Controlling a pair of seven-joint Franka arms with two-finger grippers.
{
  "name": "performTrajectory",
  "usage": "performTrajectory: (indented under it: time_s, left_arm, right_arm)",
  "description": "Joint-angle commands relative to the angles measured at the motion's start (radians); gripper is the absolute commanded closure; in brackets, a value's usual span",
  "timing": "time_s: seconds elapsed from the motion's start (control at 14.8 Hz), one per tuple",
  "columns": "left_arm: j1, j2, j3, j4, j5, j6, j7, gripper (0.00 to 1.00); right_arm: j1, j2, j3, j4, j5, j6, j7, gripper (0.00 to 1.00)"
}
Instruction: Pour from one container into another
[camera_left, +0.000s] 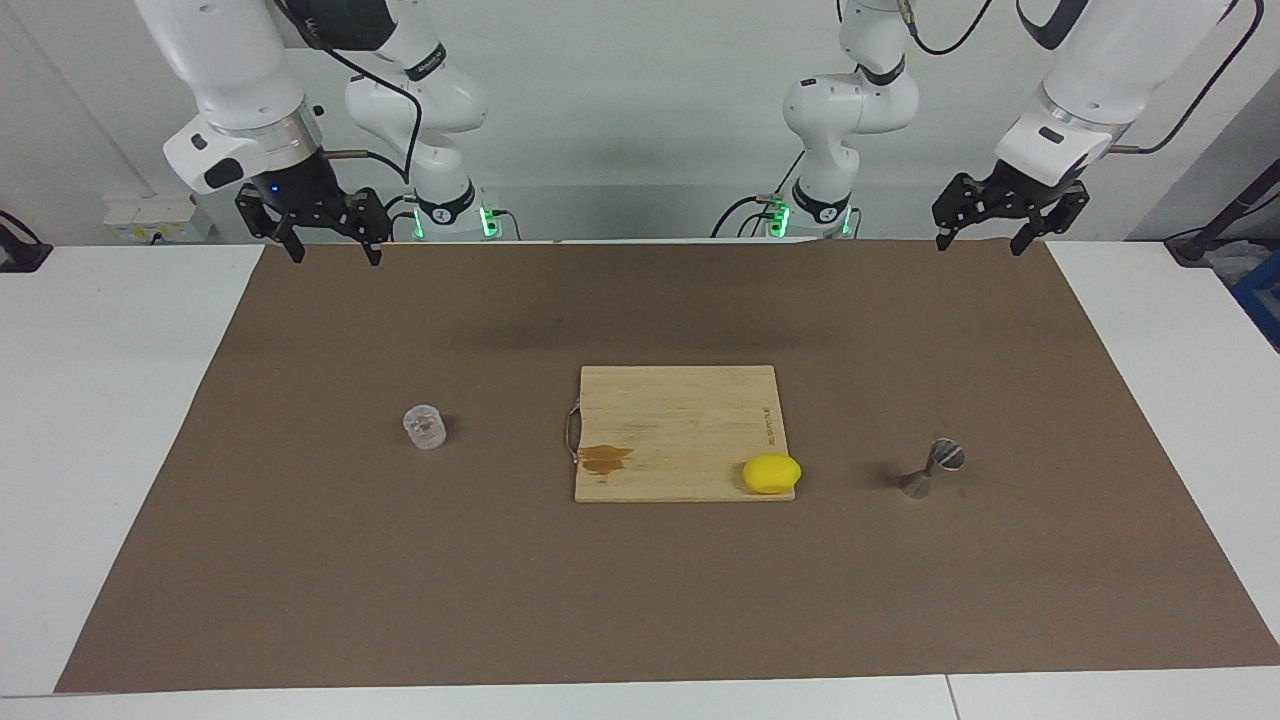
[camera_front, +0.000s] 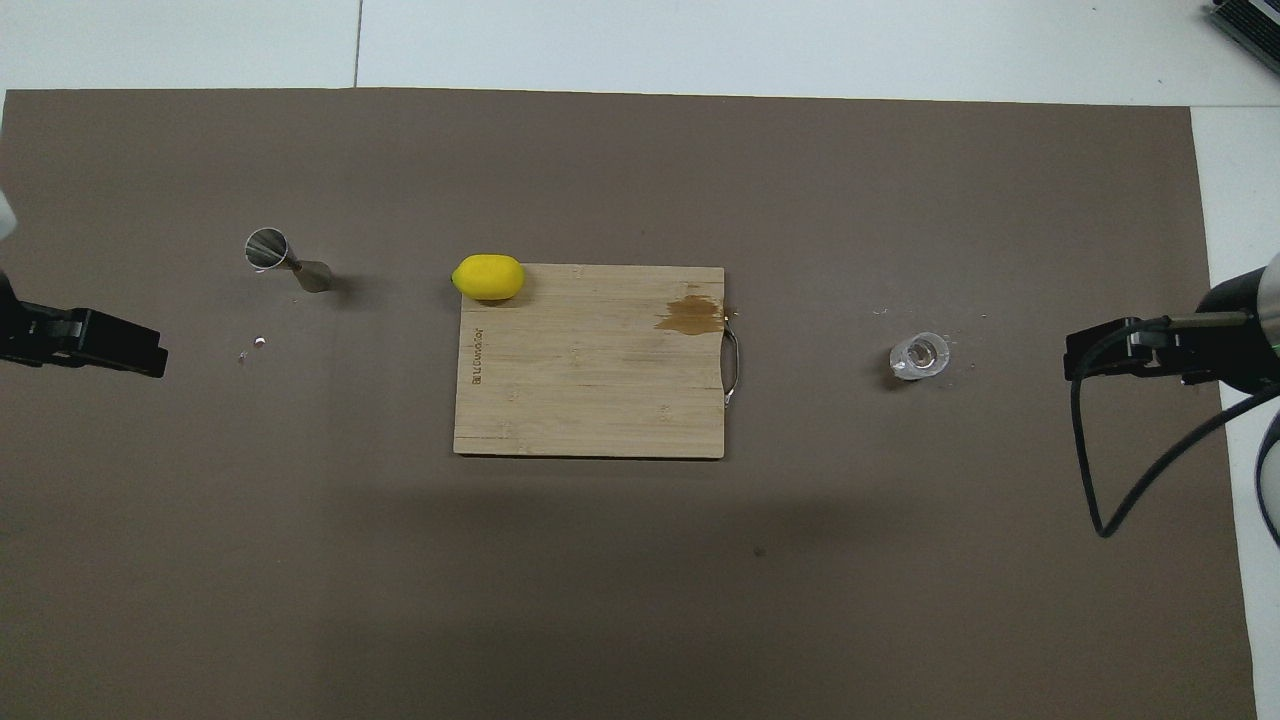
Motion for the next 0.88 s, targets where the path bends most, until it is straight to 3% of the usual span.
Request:
performTrajectory:
  time_s: [0.0, 0.27, 0.54, 0.68, 0.81]
  left_arm:
    - [-0.019, -0.006, 0.010, -0.003, 0.020, 0.005, -0.020, 0.00]
    - [-0.016, -0.024, 0.010, -0.054, 0.019, 0.058, -0.028, 0.00]
    - [0.021, 0.016, 0.016, -0.058, -0.027, 0.048, -0.043, 0.00]
    - [0.068, 0.065, 0.019, -0.062, -0.072, 0.048, -0.067, 0.00]
    - [0.111, 0.128, 0.031, -0.048, -0.156, 0.053, -0.217, 0.00]
  right_arm:
    - [-0.009, -0.012, 0.004, -0.005, 0.015, -0.001, 0.004, 0.01]
    - [-0.009, -0.012, 0.004, -0.008, 0.015, -0.001, 0.004, 0.01]
    - [-0.009, -0.013, 0.004, -0.012, 0.015, -0.001, 0.004, 0.01]
    - [-0.009, -0.015, 0.004, -0.015, 0.015, -0.001, 0.004, 0.01]
    - [-0.009, -0.015, 0.004, -0.015, 0.015, 0.001, 0.004, 0.01]
